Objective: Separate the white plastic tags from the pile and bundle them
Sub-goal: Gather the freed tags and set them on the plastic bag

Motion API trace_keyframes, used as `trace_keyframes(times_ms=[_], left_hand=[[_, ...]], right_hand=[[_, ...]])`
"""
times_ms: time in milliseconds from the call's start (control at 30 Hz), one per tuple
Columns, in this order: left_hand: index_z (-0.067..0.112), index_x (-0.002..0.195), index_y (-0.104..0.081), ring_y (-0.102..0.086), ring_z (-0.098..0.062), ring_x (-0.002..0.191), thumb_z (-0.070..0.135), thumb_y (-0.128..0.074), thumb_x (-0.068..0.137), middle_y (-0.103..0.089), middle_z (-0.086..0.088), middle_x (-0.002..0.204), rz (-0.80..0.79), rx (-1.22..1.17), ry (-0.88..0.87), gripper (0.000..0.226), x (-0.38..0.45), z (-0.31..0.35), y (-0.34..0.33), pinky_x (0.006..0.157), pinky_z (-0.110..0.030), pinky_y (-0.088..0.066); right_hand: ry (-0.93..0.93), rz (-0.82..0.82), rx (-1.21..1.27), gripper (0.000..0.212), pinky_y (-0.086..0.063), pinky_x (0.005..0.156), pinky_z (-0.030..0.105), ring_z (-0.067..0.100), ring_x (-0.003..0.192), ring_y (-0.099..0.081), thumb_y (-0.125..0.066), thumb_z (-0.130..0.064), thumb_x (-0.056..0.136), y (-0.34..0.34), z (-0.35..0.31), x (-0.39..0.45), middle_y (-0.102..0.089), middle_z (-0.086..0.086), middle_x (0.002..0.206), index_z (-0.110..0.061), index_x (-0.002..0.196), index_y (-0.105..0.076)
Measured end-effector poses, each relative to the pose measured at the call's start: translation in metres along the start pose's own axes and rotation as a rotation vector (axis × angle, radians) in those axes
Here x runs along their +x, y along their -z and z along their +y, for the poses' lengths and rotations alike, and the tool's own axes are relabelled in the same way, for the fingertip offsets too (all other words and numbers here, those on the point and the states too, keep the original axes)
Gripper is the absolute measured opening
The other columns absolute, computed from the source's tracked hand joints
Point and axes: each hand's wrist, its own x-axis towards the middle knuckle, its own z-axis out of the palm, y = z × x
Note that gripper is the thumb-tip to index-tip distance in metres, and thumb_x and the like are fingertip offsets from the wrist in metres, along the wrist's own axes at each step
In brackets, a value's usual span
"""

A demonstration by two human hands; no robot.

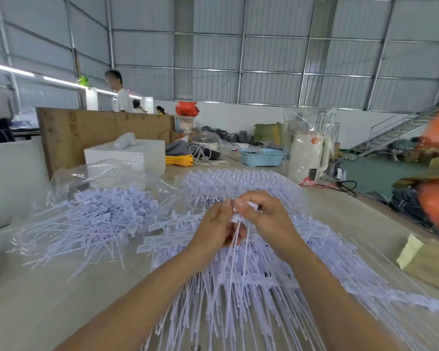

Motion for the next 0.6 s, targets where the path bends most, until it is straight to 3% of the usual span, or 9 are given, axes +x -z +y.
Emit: trace_keyframes(times_ms=[67,133,200,300,367,467,600], left_hand=[[0.02,0.097,-0.061,-0.055,-0.014,0.047,0.072,-0.032,0.08,-0.061,-0.004,0.056,-0.046,-0.043,0.003,0.062,0.0,0.001,-0.003,0.046,-0.022,-0.044],[0.03,0.09,-0.064,-0.054,-0.014,0.048,0.088,-0.031,0.067,-0.06,-0.004,0.057,-0.09,-0.02,-0.022,0.07,0.002,-0.001,-0.003,0.046,-0.022,-0.043],[0.038,0.077,-0.065,-0.05,-0.013,0.047,0.092,-0.032,0.062,-0.056,0.001,0.052,-0.104,0.027,-0.071,0.065,0.003,-0.002,-0.006,0.047,-0.023,-0.041],[0.023,0.064,-0.063,-0.044,-0.009,0.042,0.096,-0.031,0.057,-0.043,0.007,0.043,-0.055,0.069,-0.055,0.08,0.004,-0.004,-0.007,0.049,-0.025,-0.038],[0.013,0.053,-0.052,-0.044,-0.011,0.045,0.094,-0.03,0.062,-0.041,0.004,0.045,-0.061,0.093,-0.064,0.084,0.004,-0.006,-0.004,0.052,-0.026,-0.038],[0.005,0.067,-0.048,-0.043,-0.015,0.05,0.09,-0.033,0.065,-0.042,-0.002,0.051,-0.096,0.081,-0.087,0.086,0.002,-0.006,-0.004,0.055,-0.028,-0.037],[-0.003,0.118,-0.039,-0.057,-0.02,0.061,0.082,-0.035,0.072,-0.059,-0.007,0.066,-0.118,0.092,-0.052,0.097,-0.002,-0.004,-0.008,0.062,-0.035,-0.046]], right_hand=[[-0.012,0.041,-0.096,0.022,-0.044,0.082,0.029,0.019,0.087,-0.055,-0.061,-0.015,0.09,-0.009,0.002,-0.002,-0.058,0.0,0.086,-0.027,0.073,-0.064],[-0.04,0.061,-0.031,0.019,-0.049,0.066,0.033,0.019,0.067,-0.059,-0.057,-0.015,0.093,-0.009,0.003,-0.003,-0.059,0.001,0.076,-0.021,0.077,-0.062],[-0.091,0.008,0.038,0.006,-0.046,0.046,0.026,0.015,0.046,-0.057,-0.055,-0.016,0.095,-0.009,0.004,-0.004,-0.061,0.002,0.07,-0.017,0.089,-0.058],[-0.153,-0.094,0.012,0.017,-0.048,0.043,0.027,0.02,0.045,-0.057,-0.053,-0.016,0.095,-0.014,0.011,-0.005,-0.062,0.013,0.074,-0.013,0.111,-0.048],[-0.124,-0.074,-0.06,0.016,-0.05,0.047,0.026,0.017,0.048,-0.058,-0.053,-0.016,0.095,-0.015,0.014,-0.005,-0.063,0.012,0.079,-0.014,0.11,-0.049],[-0.036,-0.023,-0.189,0.014,-0.051,0.051,0.022,0.013,0.061,-0.062,-0.054,-0.014,0.094,-0.014,0.017,-0.004,-0.063,0.009,0.1,-0.018,0.108,-0.055],[-0.003,0.164,-0.216,0.018,-0.051,0.074,0.029,0.019,0.088,-0.061,-0.057,-0.016,0.092,-0.011,0.018,0.001,-0.061,0.007,0.11,-0.013,0.109,-0.061]])
